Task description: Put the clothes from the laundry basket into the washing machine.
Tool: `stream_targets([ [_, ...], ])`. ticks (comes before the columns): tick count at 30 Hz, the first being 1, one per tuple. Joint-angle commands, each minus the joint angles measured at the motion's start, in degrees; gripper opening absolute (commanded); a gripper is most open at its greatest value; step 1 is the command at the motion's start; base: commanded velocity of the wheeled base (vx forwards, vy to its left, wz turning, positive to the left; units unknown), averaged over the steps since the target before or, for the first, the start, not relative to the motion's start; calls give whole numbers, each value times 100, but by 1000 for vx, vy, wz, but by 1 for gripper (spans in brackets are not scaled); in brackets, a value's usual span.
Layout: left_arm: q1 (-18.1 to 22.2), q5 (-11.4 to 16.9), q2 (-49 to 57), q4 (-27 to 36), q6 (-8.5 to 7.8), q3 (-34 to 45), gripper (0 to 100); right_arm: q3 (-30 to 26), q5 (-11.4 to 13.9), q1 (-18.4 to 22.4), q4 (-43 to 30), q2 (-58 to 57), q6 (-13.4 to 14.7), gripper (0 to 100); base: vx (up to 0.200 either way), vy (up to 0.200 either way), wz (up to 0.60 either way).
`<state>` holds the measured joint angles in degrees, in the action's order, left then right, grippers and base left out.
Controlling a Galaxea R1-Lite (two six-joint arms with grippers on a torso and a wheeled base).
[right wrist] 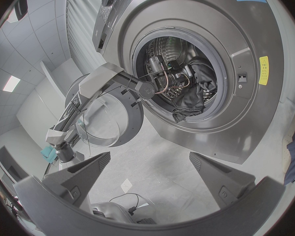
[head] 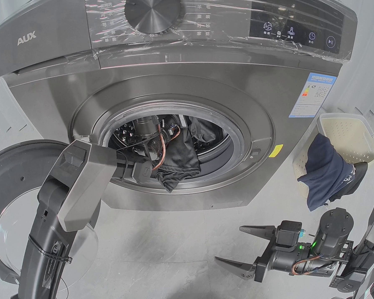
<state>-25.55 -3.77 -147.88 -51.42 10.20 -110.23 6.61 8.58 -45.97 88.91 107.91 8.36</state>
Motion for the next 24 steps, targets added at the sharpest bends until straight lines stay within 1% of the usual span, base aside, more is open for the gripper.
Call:
stream_targets([
  [1,-117,-203,225,299,166,696,100,16,3,-8,4,28,-1,100,0,0,0],
  [4,-152,-142,629,545,166,1399,100,16,3,-8,4,28,-1,100,0,0,0],
  [5,-152,-142,664,572,166,1451,100,16,3,-8,4,28,-1,100,0,0,0],
  [6,-187,-98,849,774,166,1750,100,16,3,-8,4,37,-1,100,0,0,0],
  [9,-178,51,1060,1178,149,2146,100,7,3,-17,4,46,-1,100,0,0,0],
  [14,-178,95,1077,1310,131,2418,100,16,3,-17,4,46,-1,100,0,0,0],
  [19,-178,95,981,1336,131,2401,100,25,3,-17,4,37,-1,100,0,0,0],
  [20,-178,95,928,1371,131,2348,0,34,3,-17,4,37,-1,100,0,0,0],
  [24,-169,95,849,1363,140,2146,0,51,3,-26,4,37,-1,100,0,0,0],
])
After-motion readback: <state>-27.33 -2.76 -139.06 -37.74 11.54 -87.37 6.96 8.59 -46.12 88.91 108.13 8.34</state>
